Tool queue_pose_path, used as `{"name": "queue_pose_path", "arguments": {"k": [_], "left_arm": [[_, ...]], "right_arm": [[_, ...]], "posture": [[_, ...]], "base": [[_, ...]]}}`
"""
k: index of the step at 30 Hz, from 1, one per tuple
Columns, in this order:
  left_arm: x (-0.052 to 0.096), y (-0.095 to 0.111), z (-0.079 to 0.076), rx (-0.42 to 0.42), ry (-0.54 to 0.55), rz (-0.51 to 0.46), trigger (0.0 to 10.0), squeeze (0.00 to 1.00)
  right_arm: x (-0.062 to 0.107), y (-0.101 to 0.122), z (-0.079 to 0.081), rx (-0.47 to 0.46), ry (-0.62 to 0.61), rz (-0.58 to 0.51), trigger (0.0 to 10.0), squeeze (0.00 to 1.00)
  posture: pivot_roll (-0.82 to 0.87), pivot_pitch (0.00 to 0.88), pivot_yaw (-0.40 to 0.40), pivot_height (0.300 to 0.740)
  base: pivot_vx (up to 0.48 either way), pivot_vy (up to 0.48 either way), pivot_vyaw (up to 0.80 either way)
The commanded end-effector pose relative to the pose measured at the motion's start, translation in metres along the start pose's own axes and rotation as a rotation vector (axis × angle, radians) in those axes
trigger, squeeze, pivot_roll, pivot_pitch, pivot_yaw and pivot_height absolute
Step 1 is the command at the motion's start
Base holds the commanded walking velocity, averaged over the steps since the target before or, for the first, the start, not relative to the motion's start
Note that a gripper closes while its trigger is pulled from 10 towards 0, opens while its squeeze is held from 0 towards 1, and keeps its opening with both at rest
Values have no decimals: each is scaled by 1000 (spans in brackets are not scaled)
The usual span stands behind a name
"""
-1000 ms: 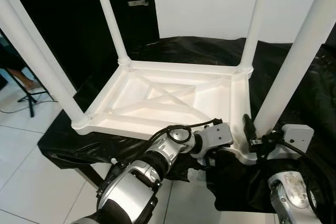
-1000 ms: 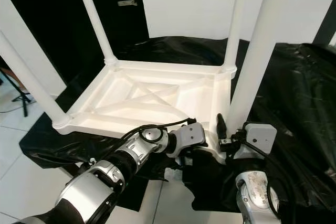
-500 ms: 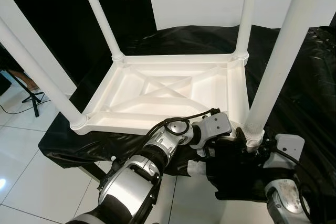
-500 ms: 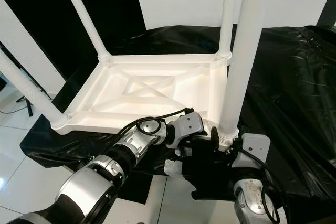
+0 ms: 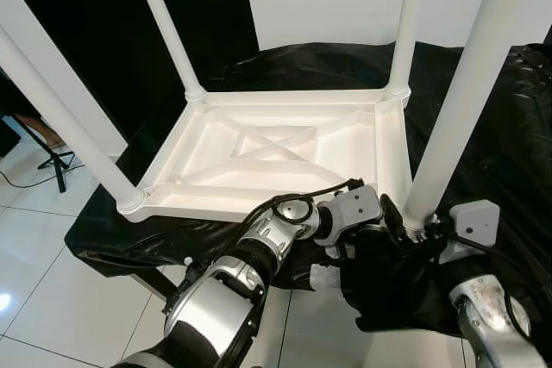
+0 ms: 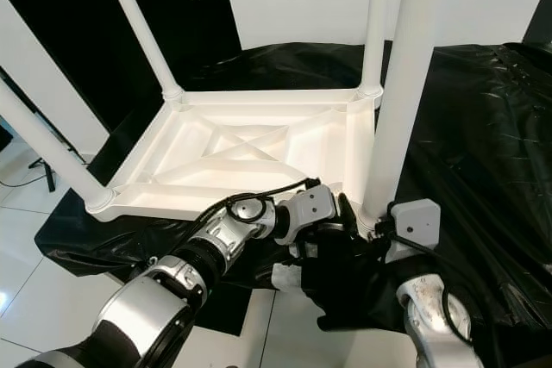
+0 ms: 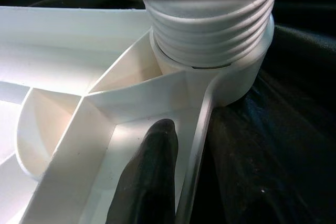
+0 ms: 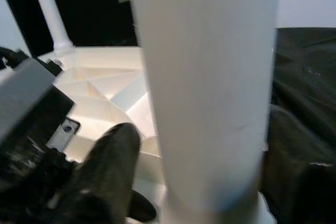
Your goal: Building children table
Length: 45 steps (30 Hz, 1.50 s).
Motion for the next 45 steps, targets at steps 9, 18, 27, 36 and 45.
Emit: {"name": "queue_pose_path", "arguments": {"k": [9, 18, 27, 36, 45], "left_arm": [[9, -59, 22, 103, 354, 155, 10000, 0], [8, -59, 21, 105, 354, 154, 10000, 0], [10, -61, 22, 99, 350, 163, 10000, 0], [15, -65, 25, 102, 366, 171, 10000, 0], [8, -58, 22, 110, 360, 151, 10000, 0]], "right_arm": [[7, -21, 30, -160, 123, 114, 0, 0], [14, -37, 7, -240, -200, 164, 0, 0], [5, -36, 0, -321, -280, 132, 0, 0], [-6, -22, 18, -276, -147, 75, 10000, 0], [-8, -12, 7, -123, 42, 1, 10000, 1000]], "posture": [[27, 0, 108, 740], [36, 0, 116, 740], [49, 0, 125, 740], [52, 0, 120, 740], [24, 0, 103, 740]], "base": [[0, 0, 0], [0, 0, 0], [0, 0, 0], [0, 0, 0], [0, 0, 0]]}}
Point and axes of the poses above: a point about 5 cm out from each wrist's last joint towards the gripper, its own x axis pointing back from the gripper into the wrist, its own y axis along the axis of the wrist's last joint, z = x × y, the point moved 5 cm from there along -x, pointing out of the wrist towards the gripper, and after that the axes turned 11 degrees about x, right-handed, at the moved point
